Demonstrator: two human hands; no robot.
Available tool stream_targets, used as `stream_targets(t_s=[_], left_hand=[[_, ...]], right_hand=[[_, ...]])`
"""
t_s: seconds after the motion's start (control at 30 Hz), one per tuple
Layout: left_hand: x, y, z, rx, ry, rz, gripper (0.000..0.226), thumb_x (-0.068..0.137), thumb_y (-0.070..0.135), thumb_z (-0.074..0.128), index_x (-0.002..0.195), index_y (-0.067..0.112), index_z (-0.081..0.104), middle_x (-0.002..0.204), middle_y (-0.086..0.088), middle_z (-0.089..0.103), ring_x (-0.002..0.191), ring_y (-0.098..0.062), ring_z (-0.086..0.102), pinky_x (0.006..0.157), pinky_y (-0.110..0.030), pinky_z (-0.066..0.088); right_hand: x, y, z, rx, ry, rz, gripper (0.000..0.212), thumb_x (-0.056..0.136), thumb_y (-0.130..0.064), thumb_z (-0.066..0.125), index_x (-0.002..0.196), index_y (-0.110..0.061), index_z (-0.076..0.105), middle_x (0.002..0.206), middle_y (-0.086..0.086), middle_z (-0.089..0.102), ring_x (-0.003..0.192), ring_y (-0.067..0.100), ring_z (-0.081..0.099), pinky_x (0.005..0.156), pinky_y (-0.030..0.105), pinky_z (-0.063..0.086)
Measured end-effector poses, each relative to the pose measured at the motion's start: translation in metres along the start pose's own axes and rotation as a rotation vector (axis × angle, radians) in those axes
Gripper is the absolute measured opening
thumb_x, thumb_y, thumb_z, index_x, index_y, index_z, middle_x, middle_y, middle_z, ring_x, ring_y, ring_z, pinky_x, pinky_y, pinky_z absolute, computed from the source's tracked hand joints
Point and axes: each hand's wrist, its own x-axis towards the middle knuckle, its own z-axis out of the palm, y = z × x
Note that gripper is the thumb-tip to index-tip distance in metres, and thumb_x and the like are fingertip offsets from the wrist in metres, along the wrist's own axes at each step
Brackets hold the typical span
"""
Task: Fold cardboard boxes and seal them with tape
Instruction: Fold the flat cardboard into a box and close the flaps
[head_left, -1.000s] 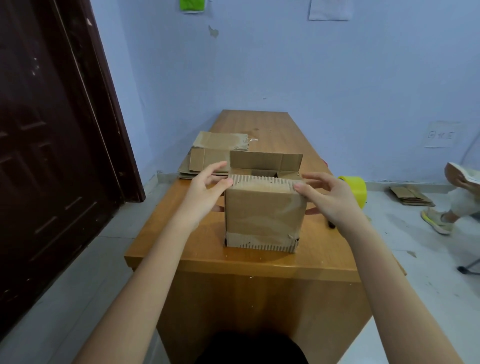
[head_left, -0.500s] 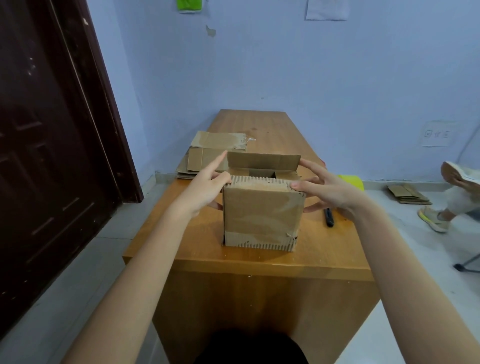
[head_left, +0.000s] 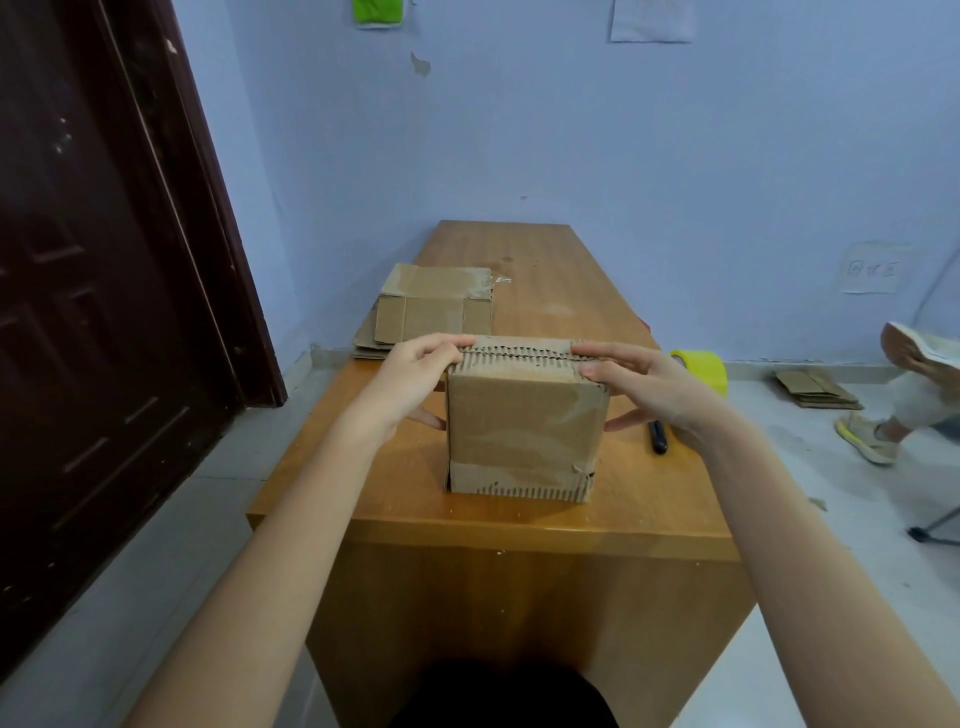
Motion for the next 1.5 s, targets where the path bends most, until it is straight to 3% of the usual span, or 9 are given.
stream_targets(t_s=[0.3,0.4,0.5,0.63,0.8,1.03,1.17,1.3,1.5], left_hand=[[0.009,0.003,-0.004,-0.086,0.051,-0.089,0.026,0.092,0.026,0.061,0.117,0.032,0.063,0.121,0.002,0.057,0.105,-0.027,0.059,0.052,-0.036,0.057],[0.011,0.001,-0.009,-0.108,0.037,-0.251,0.054,0.084,0.037,0.069,0.134,0.026,0.051,0.115,-0.008,0.057,0.098,-0.033,0.062,0.053,-0.040,0.058],[0.009,0.000,-0.013,-0.087,-0.068,-0.349,0.045,0.084,0.047,0.065,0.120,0.021,0.056,0.103,-0.014,0.062,0.084,-0.033,0.068,0.057,-0.044,0.059],[0.010,0.002,-0.017,-0.078,-0.116,-0.342,0.037,0.088,0.046,0.060,0.116,0.023,0.053,0.099,-0.013,0.063,0.087,-0.034,0.067,0.059,-0.044,0.059],[0.006,0.005,-0.021,-0.142,-0.162,-0.257,0.037,0.089,0.034,0.062,0.121,0.015,0.060,0.110,-0.013,0.066,0.092,-0.032,0.069,0.063,-0.041,0.060],[0.006,-0.005,-0.023,-0.276,-0.161,-0.050,0.060,0.085,0.011,0.066,0.140,0.022,0.044,0.121,-0.004,0.064,0.103,-0.021,0.066,0.071,-0.043,0.059],[0.000,-0.027,-0.011,-0.312,-0.132,0.006,0.083,0.084,-0.006,0.062,0.146,0.037,0.028,0.140,0.004,0.045,0.112,-0.009,0.058,0.094,-0.041,0.051],[-0.010,-0.056,0.006,-0.319,-0.095,-0.022,0.084,0.083,-0.012,0.056,0.146,0.035,0.028,0.152,0.003,0.030,0.137,-0.019,0.034,0.110,-0.051,0.031],[-0.020,-0.077,0.016,-0.260,-0.122,-0.046,0.088,0.080,-0.018,0.056,0.148,0.028,0.025,0.153,0.006,0.029,0.138,-0.014,0.032,0.108,-0.037,0.034]], right_hand=[[0.006,-0.006,0.012,0.013,0.209,-0.006,0.012,0.092,-0.029,0.062,0.099,-0.025,0.070,0.101,0.001,0.070,0.074,0.007,0.064,0.053,0.022,0.057],[0.006,-0.010,0.009,-0.024,0.185,0.041,0.025,0.093,-0.027,0.061,0.117,-0.023,0.065,0.102,0.003,0.069,0.076,0.011,0.066,0.058,0.029,0.060],[0.006,-0.014,0.009,-0.084,0.156,0.139,0.051,0.096,-0.033,0.054,0.142,-0.018,0.039,0.107,0.003,0.063,0.078,0.013,0.065,0.049,0.028,0.057],[0.001,-0.021,0.009,-0.138,0.034,0.299,0.044,0.098,-0.045,0.045,0.118,-0.008,0.059,0.099,0.005,0.068,0.077,0.024,0.071,0.056,0.037,0.060],[-0.003,-0.023,0.004,0.007,0.042,0.198,0.034,0.097,-0.034,0.051,0.116,-0.008,0.061,0.100,0.006,0.068,0.067,0.020,0.070,0.055,0.032,0.059],[-0.004,-0.011,0.006,0.192,0.041,0.025,0.029,0.098,-0.013,0.051,0.126,-0.017,0.051,0.114,0.004,0.063,0.103,0.021,0.064,0.067,0.045,0.060],[-0.002,0.023,0.024,0.324,0.092,-0.072,0.033,0.098,-0.005,0.047,0.120,-0.029,0.051,0.127,-0.001,0.057,0.111,0.013,0.055,0.065,0.031,0.057],[-0.006,0.060,0.038,0.312,0.126,-0.041,0.038,0.093,-0.007,0.056,0.123,-0.031,0.054,0.129,-0.004,0.059,0.120,0.017,0.054,0.085,0.037,0.051],[-0.009,0.068,0.046,0.307,0.258,0.090,0.032,0.091,-0.037,0.059,0.118,-0.021,0.058,0.113,0.003,0.065,0.106,0.020,0.060,0.080,0.030,0.053]])
